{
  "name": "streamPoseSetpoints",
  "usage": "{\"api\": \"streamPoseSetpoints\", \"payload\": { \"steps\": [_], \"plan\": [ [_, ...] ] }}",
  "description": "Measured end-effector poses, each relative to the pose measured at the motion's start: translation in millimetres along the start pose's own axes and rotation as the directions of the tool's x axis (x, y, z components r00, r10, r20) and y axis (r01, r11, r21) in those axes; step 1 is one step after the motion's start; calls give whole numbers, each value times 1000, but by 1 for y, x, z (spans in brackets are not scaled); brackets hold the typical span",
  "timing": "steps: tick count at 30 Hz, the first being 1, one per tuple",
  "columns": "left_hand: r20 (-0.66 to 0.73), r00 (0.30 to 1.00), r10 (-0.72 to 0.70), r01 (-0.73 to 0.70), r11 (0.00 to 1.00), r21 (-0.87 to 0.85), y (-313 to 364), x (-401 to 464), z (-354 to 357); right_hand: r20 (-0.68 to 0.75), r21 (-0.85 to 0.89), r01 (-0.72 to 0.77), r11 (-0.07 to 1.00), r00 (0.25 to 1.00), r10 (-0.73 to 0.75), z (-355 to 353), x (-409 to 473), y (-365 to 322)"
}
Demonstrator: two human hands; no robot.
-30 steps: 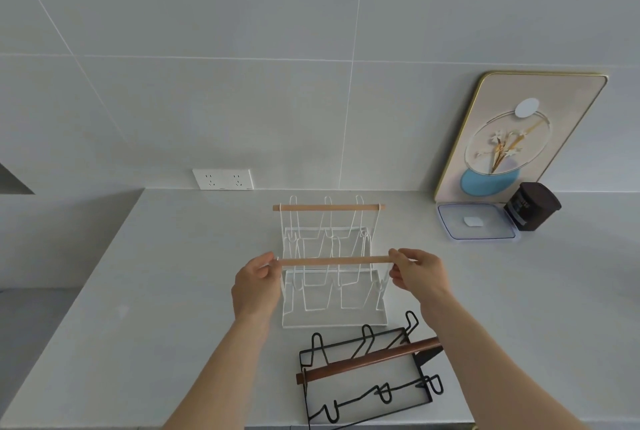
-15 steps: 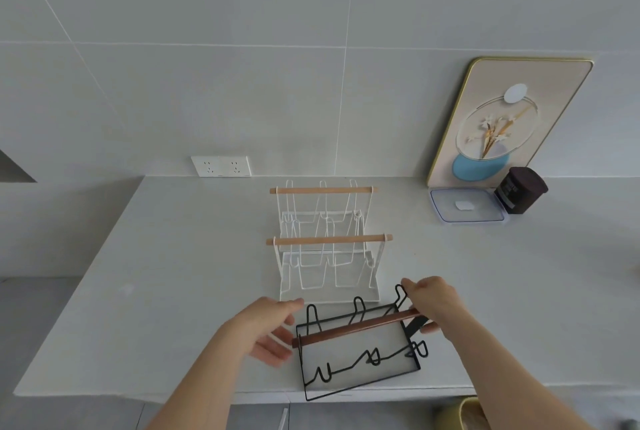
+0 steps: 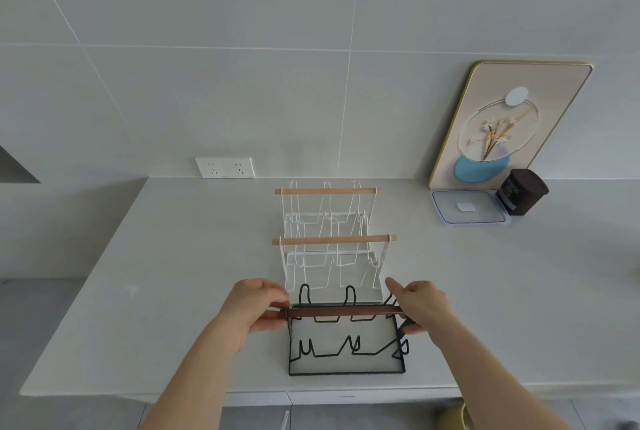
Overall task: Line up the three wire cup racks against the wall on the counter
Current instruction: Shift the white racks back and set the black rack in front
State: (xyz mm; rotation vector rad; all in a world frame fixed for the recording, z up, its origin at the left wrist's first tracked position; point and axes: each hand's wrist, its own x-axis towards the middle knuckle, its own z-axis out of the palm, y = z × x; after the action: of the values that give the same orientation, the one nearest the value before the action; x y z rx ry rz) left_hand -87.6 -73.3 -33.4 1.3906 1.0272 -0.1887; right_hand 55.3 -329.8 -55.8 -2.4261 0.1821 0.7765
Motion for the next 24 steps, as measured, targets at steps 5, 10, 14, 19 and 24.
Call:
{"api": "streamPoseSetpoints", "payload": {
  "steps": [5,10,14,19,24],
  "plan": [
    [-64,997,43,-41,999,25,0,5,-8,-6,104,27,994,1000,-27,10,-2,-7],
    [-118,991,70,-67,997,31,-8,10,-9,-17,153,38,987,999,-36,13,-8,-6],
    [-127,990,60,-55,997,46,-7,9,-6,-7,115,51,992,999,-50,9,-13,-5],
    [-220,969,113,-95,991,90,5,5,0,-111,108,67,992,992,-55,-8,-8,-8],
    [-331,925,187,-181,982,51,31,2,0,-157,219,99,971,985,-65,-34,10,-12]
  ]
}}
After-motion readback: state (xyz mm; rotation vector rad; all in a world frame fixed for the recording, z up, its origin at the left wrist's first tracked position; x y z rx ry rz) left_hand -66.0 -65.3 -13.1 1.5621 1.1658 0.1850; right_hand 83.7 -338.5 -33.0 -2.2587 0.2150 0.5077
